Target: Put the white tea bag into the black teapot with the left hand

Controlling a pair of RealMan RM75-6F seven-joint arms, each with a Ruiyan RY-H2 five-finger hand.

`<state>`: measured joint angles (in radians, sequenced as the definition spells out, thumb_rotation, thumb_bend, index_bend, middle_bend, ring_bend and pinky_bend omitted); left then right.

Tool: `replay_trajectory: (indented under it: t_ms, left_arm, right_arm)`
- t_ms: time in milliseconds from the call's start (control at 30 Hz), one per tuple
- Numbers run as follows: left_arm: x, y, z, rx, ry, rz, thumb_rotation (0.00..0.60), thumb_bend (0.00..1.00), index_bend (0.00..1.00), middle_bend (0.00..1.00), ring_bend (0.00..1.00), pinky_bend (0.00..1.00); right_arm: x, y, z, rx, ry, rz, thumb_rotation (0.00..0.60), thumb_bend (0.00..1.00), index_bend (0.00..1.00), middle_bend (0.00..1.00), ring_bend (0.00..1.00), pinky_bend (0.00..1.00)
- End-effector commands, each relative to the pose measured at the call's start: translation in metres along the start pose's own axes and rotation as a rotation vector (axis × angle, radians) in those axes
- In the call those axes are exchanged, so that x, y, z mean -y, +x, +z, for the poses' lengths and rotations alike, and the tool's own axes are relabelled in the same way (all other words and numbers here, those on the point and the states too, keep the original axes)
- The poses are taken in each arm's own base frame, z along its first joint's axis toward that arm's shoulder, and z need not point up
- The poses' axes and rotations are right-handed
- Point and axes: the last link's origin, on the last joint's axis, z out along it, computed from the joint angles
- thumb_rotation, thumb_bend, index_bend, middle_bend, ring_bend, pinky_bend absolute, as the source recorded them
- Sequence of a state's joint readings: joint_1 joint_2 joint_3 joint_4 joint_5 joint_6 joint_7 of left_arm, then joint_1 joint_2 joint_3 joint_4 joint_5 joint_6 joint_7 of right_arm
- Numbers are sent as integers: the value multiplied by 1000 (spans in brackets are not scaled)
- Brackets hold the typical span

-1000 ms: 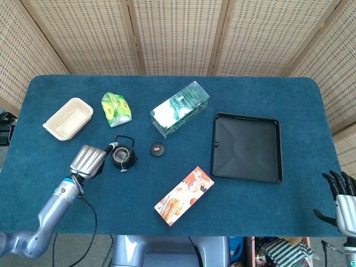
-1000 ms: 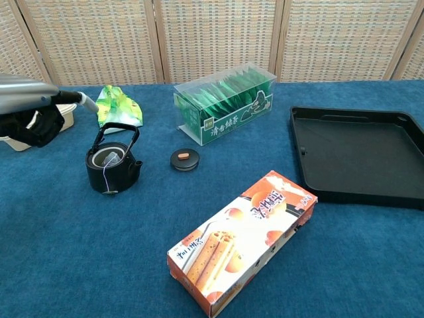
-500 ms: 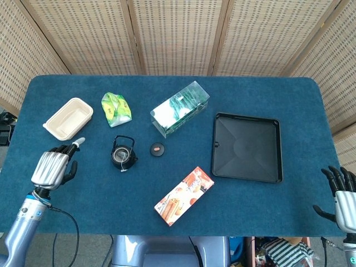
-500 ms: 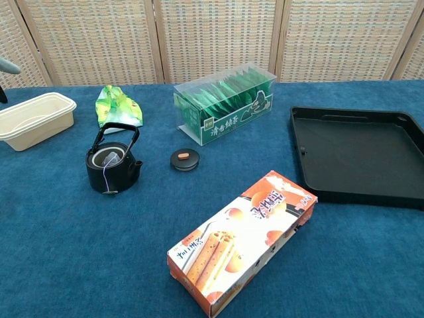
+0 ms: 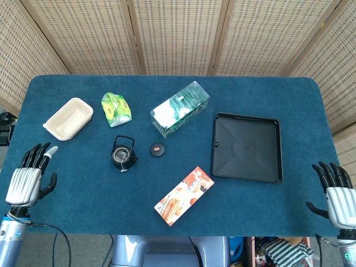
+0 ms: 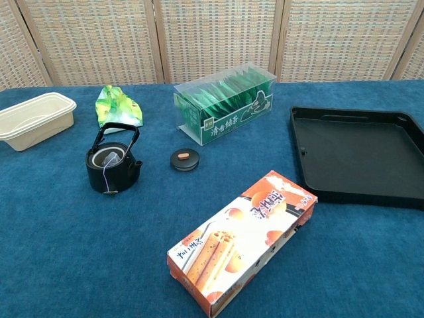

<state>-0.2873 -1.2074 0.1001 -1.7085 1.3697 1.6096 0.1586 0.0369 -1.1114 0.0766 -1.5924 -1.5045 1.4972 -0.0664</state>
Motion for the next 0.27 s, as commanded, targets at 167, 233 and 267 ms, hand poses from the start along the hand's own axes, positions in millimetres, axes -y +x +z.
replay_trajectory:
  t_ms: [167, 233, 267]
  left_arm:
    - [10, 3, -24, 10, 64, -2, 600, 549, 113, 58, 7, 80]
    - [14, 3, -30, 14, 88, 1, 600, 550, 113, 58, 7, 80]
    - [16, 2, -33, 19, 93, 2, 600, 550, 113, 58, 7, 80]
  right_arm:
    - [5, 0, 3, 2, 19, 2, 600, 0, 144, 169, 0, 123]
    - [6, -1, 5, 3, 21, 2, 600, 0, 144, 169, 0, 123]
    - [7, -1, 5, 4, 23, 3, 600, 0, 144, 169, 0, 123]
